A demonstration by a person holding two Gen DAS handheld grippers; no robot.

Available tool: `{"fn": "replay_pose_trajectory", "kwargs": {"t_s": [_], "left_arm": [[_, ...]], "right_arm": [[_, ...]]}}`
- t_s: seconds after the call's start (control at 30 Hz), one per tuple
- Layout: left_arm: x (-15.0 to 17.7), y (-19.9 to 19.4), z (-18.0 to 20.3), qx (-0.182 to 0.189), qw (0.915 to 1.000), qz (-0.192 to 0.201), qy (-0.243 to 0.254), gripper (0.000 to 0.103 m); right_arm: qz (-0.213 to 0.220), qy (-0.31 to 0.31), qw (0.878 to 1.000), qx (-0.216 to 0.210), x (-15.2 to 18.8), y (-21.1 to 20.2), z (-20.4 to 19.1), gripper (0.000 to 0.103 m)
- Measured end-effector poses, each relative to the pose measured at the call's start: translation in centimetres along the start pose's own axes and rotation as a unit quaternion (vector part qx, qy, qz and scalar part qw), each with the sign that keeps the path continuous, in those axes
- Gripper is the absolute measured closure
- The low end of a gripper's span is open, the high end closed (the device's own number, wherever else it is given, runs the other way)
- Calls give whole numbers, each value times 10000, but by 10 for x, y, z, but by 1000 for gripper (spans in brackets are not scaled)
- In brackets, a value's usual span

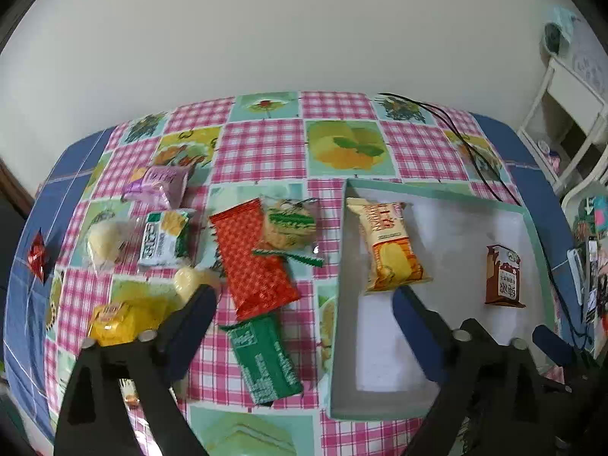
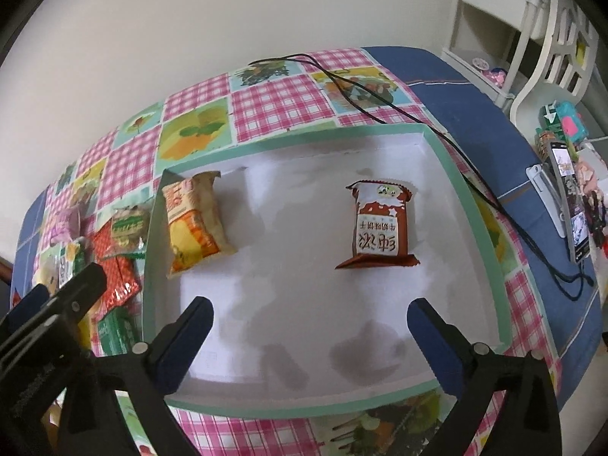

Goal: Organize snacks
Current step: 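Withdraw both tools from the tray back over the snacks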

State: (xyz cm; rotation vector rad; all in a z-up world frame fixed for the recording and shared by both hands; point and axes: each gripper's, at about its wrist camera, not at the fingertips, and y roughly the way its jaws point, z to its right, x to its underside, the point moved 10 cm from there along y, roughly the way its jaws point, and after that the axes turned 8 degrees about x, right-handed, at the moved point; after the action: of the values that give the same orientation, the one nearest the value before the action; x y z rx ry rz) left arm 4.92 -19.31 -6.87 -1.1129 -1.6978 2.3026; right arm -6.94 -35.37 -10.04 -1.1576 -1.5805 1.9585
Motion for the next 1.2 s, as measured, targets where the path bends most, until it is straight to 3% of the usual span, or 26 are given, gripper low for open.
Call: {"fn": "replay_pose_trajectory", "kwargs": {"t_s": [0.27,0.5,0.73,0.87,1.1,1.2], "left_arm": [[11,-17,-31,85,9982,312,-513,0],[15,-38,-47,-56,9953,789,-558,0],[19,-45,-59,118,9951,714,-675,0],[19,-54,-77,-135,9939,825,-717,0],[14,-79,-123,-648,9866,1206,-890,0],[16,-83,-144,-765,9845,1181,-1046,0]], "right_arm": [[153,-135,9996,-196,14,-10,-14,0],[373,-104,9981,-486,21,-19,-30,0],[297,-166,9972,-671,31,-22,-44,0],[222,-244,9965,-771,34,-23,-54,0],[632,-488,9922,-960,31,-43,-86,0],[665,-582,9880,-1268,35,-50,-110,0]]}}
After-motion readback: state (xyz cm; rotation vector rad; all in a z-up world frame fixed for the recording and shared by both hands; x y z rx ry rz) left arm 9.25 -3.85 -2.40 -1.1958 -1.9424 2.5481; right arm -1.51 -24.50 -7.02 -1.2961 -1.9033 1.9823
